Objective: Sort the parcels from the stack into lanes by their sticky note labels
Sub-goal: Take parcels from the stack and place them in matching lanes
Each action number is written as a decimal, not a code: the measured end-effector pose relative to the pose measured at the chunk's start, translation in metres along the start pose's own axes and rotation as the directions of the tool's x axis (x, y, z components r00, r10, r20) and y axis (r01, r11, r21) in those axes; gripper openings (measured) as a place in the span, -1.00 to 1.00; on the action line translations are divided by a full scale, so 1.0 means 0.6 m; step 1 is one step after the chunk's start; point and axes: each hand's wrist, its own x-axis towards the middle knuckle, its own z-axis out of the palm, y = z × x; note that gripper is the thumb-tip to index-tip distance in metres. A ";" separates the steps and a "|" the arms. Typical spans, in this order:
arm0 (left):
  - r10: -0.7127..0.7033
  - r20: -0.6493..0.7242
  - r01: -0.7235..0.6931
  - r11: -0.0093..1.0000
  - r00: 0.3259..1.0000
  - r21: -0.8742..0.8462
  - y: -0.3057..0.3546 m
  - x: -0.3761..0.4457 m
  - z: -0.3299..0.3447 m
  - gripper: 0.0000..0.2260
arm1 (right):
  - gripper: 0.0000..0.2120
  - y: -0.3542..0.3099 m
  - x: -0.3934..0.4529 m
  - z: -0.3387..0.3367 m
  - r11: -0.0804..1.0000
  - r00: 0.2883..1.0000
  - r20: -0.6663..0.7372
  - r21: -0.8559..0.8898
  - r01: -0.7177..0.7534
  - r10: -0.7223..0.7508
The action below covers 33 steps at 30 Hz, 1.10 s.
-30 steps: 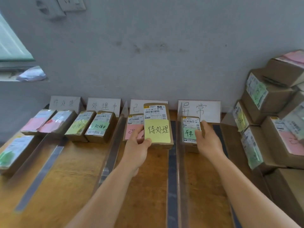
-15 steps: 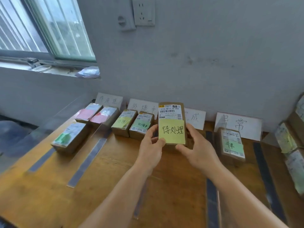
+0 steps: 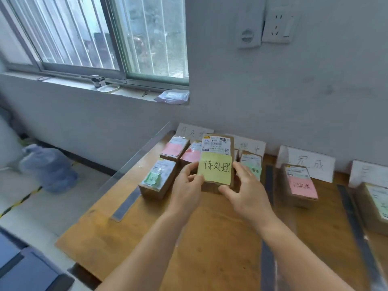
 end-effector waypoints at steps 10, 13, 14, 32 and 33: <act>-0.229 -0.073 0.230 0.973 0.971 0.005 -0.063 0.062 -0.177 -0.76 | -0.58 -0.102 0.044 0.172 0.896 0.964 0.267 -0.423 0.133 -0.017; -0.277 -0.064 0.280 0.959 0.959 0.047 -0.089 0.079 -0.189 -0.74 | -0.71 -0.109 0.053 0.201 0.808 0.934 0.357 -0.557 0.195 0.021; -0.289 -0.060 0.293 0.954 0.955 0.061 -0.098 0.083 -0.190 -0.75 | -0.74 -0.110 0.056 0.209 0.781 0.925 0.378 -0.588 0.211 0.035; 0.091 0.153 -0.175 0.336 0.984 0.925 -0.160 0.160 -0.206 -0.61 | -0.70 -0.075 0.109 0.294 0.624 0.864 0.463 -0.739 0.252 0.200; 0.083 0.171 -0.188 0.287 0.982 0.939 -0.161 0.164 -0.208 -0.62 | -0.70 -0.076 0.114 0.299 0.616 0.862 0.464 -0.746 0.254 0.207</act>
